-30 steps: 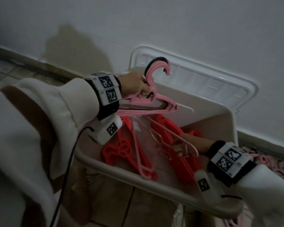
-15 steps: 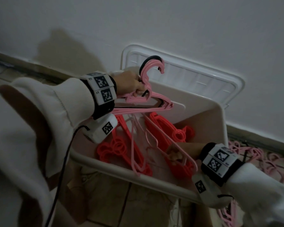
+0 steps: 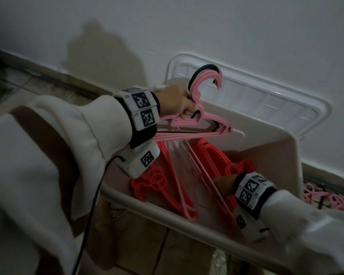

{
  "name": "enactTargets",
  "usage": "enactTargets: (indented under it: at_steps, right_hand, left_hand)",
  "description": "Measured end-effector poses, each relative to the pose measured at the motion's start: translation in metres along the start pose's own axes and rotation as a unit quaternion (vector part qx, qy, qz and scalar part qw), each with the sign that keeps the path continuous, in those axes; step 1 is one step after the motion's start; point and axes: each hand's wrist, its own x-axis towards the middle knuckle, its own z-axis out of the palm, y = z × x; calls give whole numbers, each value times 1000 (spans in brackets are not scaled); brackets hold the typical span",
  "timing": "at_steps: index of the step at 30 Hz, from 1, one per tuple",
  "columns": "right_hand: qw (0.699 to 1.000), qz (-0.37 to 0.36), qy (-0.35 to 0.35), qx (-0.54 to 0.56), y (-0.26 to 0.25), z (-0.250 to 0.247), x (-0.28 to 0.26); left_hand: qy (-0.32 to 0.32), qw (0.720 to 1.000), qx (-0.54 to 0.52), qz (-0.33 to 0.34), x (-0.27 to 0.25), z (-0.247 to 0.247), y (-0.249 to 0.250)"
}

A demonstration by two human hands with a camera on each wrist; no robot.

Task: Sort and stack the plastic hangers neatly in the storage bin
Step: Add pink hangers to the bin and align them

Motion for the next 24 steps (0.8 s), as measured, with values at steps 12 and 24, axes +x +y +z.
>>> enactTargets:
  at_steps: [12,24]
  right_hand:
    - [987,-2,139,-80,-3,2,24]
    - [971,-82,190,-117,-5,-31,-53]
  left_hand:
    - [6,1000,13,-2,4,-3,1]
    - [10,998,57,16,3,-10,5]
